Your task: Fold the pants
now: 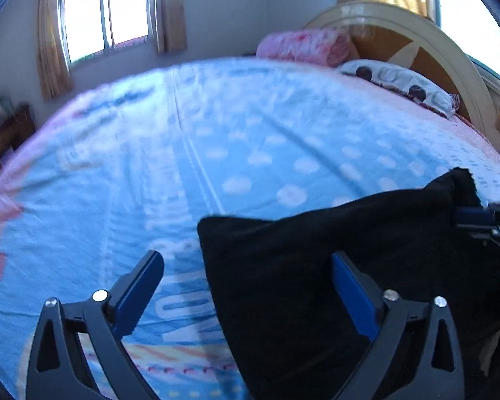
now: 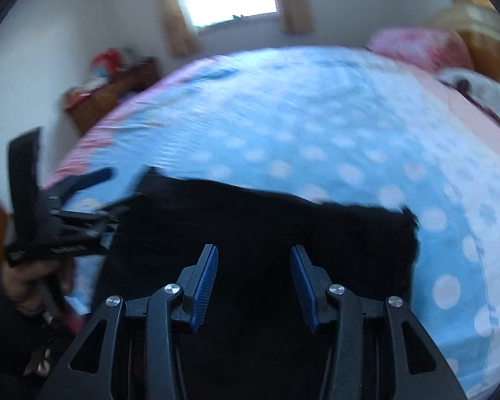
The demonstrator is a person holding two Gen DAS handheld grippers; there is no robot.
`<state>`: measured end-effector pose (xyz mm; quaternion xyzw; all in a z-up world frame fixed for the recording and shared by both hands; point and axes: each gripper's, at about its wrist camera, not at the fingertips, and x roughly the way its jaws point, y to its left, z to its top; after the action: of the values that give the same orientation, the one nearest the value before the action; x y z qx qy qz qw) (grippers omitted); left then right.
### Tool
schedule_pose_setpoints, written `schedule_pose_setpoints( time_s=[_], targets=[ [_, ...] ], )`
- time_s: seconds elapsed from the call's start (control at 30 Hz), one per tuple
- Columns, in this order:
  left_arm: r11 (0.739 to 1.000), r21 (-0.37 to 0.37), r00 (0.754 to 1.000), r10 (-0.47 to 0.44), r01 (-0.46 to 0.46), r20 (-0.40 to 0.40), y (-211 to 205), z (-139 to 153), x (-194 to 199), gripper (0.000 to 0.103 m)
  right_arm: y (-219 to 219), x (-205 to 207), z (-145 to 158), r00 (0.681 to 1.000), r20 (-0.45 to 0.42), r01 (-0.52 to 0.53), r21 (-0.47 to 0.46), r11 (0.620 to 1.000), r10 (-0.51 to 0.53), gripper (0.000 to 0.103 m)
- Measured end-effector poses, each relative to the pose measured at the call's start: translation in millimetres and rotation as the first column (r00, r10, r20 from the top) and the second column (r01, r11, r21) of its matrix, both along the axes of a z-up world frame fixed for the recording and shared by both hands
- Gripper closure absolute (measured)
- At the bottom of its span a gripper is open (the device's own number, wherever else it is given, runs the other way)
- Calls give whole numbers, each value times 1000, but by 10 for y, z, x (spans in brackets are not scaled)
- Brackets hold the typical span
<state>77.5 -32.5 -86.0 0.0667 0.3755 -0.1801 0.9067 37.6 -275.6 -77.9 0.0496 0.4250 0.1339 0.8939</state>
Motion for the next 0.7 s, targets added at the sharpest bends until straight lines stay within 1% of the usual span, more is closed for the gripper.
schedule_pose_setpoints(
  time_s=[0.03, 0.13, 0.23, 0.33, 0.4, 0.47, 0.5, 0.53, 0.63, 0.7],
  targets=[
    [1000, -16, 1000, 0, 0, -21, 16, -45, 39, 0, -89, 26, -73, 999, -33, 2, 51, 999, 0, 56],
    [999, -48, 997, 7, -11, -71, 28, -153, 124, 0, -159, 11, -131, 999, -37, 3, 109, 994, 1, 57],
    [997, -74, 995, 15, -23, -103, 37, -253, 213, 0, -163, 74, -179, 999, -47, 0, 114, 993, 5, 57],
    [996, -86, 994, 16, -25, -104, 31, -223, 166, 0, -181, 108, -196, 998, -57, -3, 112, 994, 9, 57],
    [995, -97, 994, 19, -30, -108, 54, -192, 132, 0, -144, 59, -135, 997, -74, 3, 84, 996, 3, 57],
    [994, -99, 994, 27, -38, -103, 92, -153, 86, 0, -68, 10, -37, 997, -80, 2, 15, 1000, -1, 56],
    [994, -100, 995, 32, -42, -97, 112, -129, 55, 0, -21, -9, 11, 998, -68, 6, -25, 1000, -8, 56],
    [993, -107, 995, 34, -44, -94, 130, -106, 37, 0, 59, -38, 106, 999, -39, -9, -63, 998, 7, 56],
    [991, -124, 996, 38, -48, -80, 202, -31, -33, 0, 208, -10, 243, 997, -18, -77, -55, 996, 76, 56],
    [992, -116, 997, 36, -45, -74, 245, -5, -107, 0, 311, 65, 280, 995, -7, -104, -51, 993, 104, 56]
  ],
)
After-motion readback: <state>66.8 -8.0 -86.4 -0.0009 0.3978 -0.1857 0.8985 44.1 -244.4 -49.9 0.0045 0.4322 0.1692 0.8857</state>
